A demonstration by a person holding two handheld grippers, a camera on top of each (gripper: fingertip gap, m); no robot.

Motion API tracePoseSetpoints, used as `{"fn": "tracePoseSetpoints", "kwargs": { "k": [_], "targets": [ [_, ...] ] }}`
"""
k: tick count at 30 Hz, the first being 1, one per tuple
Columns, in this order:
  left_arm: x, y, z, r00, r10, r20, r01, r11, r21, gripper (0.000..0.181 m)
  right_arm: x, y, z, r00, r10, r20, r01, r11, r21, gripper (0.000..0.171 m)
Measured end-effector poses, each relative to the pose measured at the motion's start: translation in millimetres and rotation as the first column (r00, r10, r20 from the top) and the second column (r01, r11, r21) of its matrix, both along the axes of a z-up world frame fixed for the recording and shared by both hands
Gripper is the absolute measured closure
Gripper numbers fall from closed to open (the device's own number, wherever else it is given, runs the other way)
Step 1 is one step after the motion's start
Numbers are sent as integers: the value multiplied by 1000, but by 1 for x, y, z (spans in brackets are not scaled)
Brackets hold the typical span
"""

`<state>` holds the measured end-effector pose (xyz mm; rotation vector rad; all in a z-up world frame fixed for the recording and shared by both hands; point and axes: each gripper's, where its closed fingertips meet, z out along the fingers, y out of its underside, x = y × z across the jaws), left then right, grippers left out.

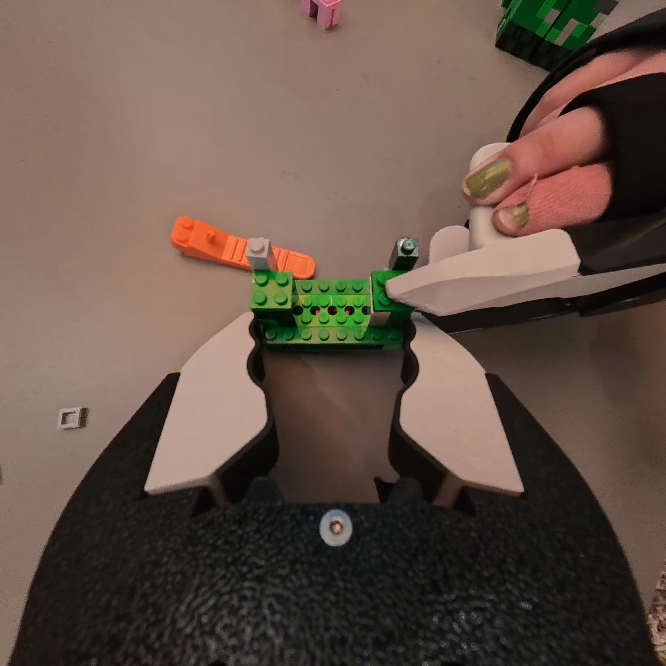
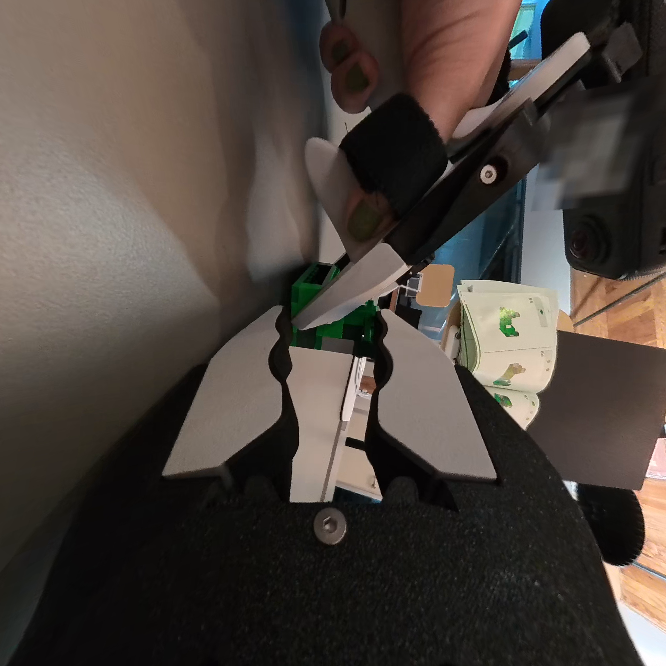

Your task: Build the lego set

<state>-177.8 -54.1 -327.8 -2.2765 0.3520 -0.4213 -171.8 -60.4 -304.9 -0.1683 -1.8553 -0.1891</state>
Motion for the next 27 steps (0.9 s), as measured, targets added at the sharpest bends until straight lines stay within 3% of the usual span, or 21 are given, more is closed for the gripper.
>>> {"fn": "tracePoseSetpoints", "kwargs": {
  "k": [1, 9, 27],
  "targets": [
    [0, 0, 0, 1000, 0, 2, 0, 1000, 0, 106, 0, 0, 0, 1000, -1, -7, 1, 1000, -5, 128],
    [0, 2, 0, 1000, 8, 4, -8, 1000, 1, 106, -1, 3, 4, 998, -43, -39, 40, 997, -71, 120],
    [0, 2, 0, 1000, -10, -8, 10, 1000, 11, 106, 2, -1, -2, 996, -20, 85, 22, 999, -24, 128]
  ]
}}
